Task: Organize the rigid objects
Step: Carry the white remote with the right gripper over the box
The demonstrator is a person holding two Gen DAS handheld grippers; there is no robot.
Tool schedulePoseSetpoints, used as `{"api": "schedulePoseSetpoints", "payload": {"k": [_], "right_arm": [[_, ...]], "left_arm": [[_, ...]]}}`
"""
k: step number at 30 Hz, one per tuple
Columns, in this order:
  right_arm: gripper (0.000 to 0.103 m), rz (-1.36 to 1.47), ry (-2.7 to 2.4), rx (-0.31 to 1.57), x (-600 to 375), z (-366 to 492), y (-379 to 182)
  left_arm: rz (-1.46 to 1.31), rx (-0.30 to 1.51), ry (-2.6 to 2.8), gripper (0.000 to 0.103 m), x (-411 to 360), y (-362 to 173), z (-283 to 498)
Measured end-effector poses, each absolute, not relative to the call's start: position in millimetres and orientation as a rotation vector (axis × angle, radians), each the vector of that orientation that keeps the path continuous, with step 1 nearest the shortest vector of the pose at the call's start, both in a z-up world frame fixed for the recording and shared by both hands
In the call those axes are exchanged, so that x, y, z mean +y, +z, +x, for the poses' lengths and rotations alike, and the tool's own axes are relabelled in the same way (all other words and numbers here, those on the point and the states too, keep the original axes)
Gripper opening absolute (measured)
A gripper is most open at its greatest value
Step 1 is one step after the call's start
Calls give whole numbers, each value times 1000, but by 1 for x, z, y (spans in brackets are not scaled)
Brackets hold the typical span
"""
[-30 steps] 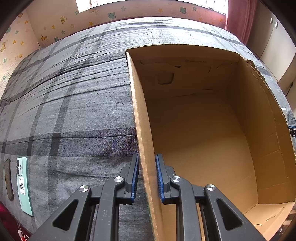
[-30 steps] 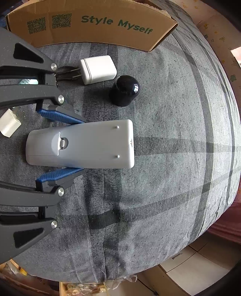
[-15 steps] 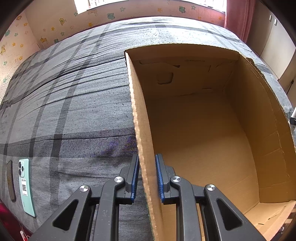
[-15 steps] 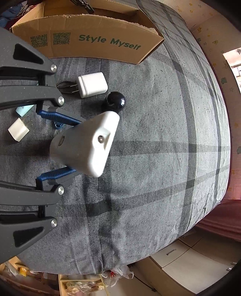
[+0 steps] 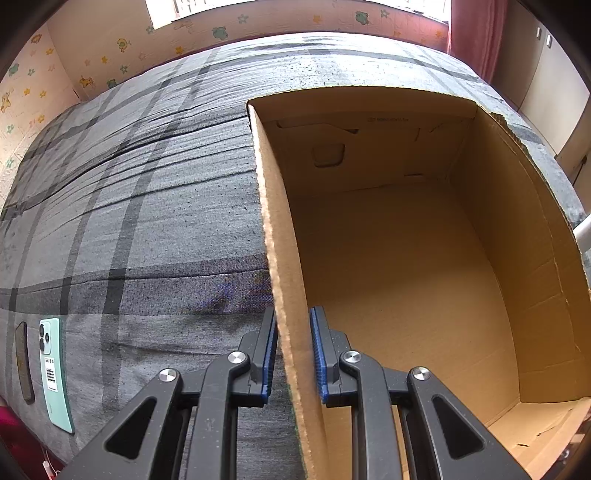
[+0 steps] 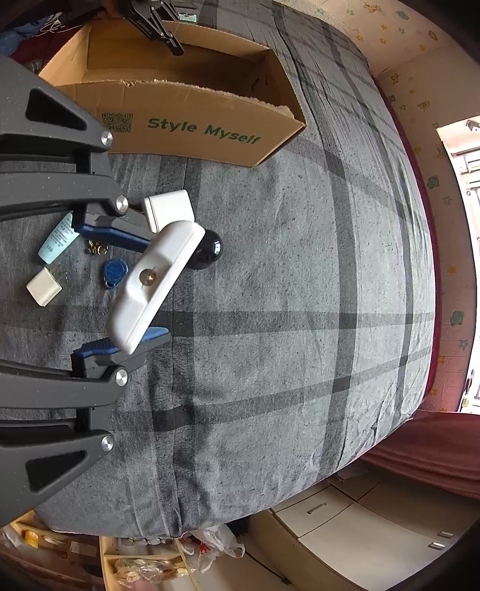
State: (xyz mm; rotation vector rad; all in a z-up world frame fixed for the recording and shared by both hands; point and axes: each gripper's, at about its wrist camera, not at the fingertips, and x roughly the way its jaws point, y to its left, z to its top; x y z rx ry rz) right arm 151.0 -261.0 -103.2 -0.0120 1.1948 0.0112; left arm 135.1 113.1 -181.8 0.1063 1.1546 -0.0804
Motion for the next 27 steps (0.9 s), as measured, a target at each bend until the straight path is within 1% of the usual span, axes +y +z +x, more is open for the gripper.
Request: {"api": "schedulePoseSetpoints", "payload": {"k": [13,27], "right_arm": [[45,-89,130,1125,-193,156,-49],[45,-134,296,1095,-110,155,-28]], "left_arm": [[117,1154,-77,20,112,-181,135],[117,1154,-75,20,111,-180,135]]}}
